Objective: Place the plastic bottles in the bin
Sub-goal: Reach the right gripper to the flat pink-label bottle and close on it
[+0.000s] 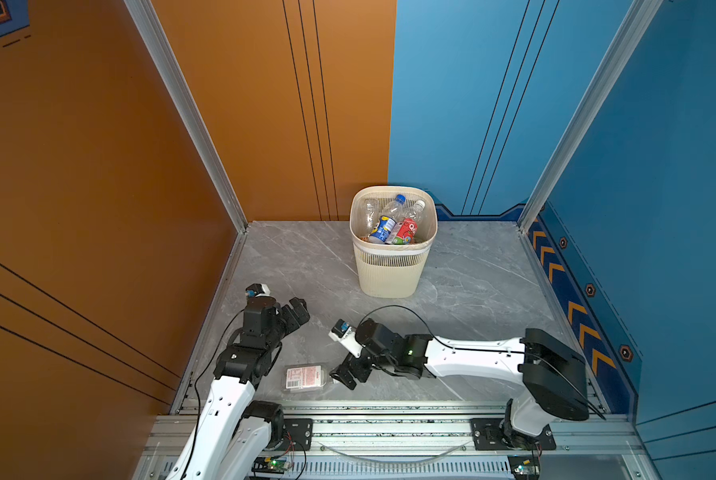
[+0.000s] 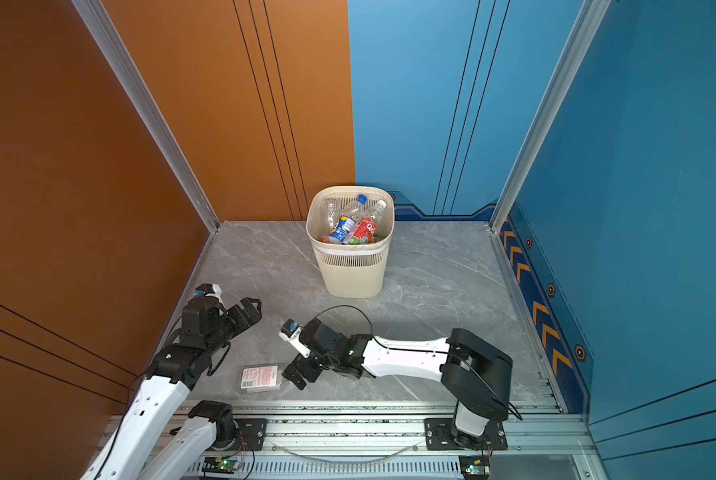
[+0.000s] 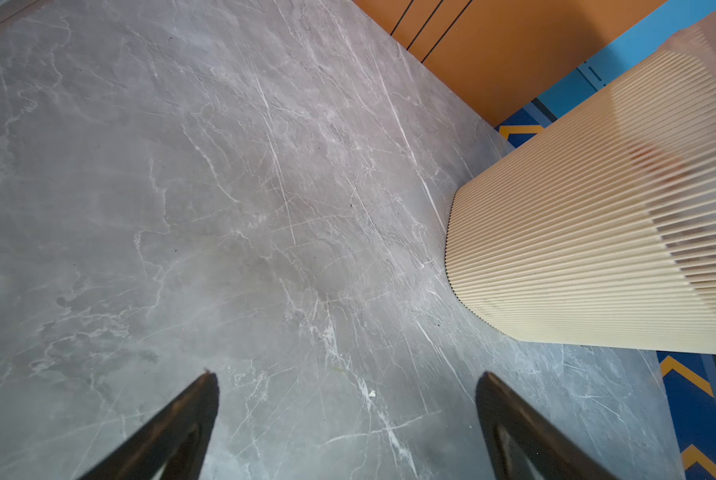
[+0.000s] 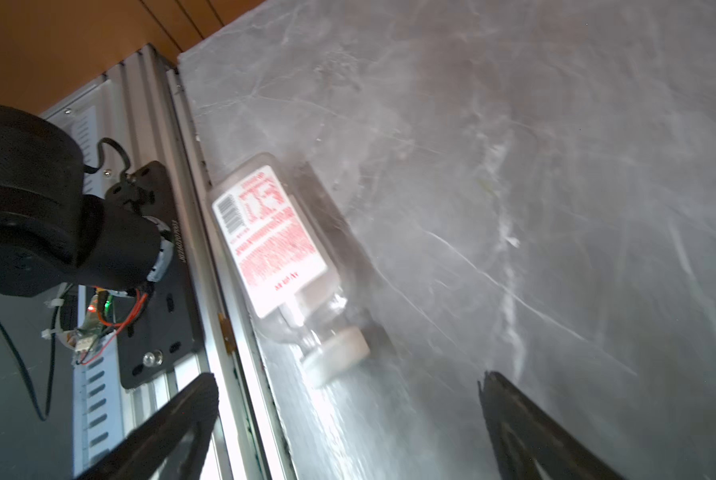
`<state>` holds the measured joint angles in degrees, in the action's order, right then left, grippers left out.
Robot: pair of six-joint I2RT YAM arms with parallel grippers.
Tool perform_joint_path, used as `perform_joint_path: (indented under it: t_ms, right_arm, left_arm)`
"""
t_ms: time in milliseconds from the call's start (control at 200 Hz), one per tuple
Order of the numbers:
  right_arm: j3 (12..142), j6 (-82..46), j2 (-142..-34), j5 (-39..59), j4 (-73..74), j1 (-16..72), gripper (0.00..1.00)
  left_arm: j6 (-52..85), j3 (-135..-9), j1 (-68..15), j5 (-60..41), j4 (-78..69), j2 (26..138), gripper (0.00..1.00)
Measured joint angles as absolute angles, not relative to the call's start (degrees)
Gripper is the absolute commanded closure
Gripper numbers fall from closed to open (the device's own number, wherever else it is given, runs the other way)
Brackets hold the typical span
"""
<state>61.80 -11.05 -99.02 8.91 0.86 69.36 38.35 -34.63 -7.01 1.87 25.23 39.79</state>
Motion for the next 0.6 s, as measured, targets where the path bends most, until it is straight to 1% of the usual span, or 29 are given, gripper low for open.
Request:
perform_joint_path:
  t_ms: [165, 601]
  right_arm:
    - [67.5, -8.0, -105.6, 10.6, 1.7, 71.7, 0.0]
    - [75.7, -1.8, -114.0, 11.2, -2.2, 72.4, 0.0]
  left_arm:
    - [37.7, -34.6, -5.7, 1.2, 25.6, 38.3, 0.02]
    - [37.3, -34.6, -3.6, -0.3, 26.5, 37.7, 0.02]
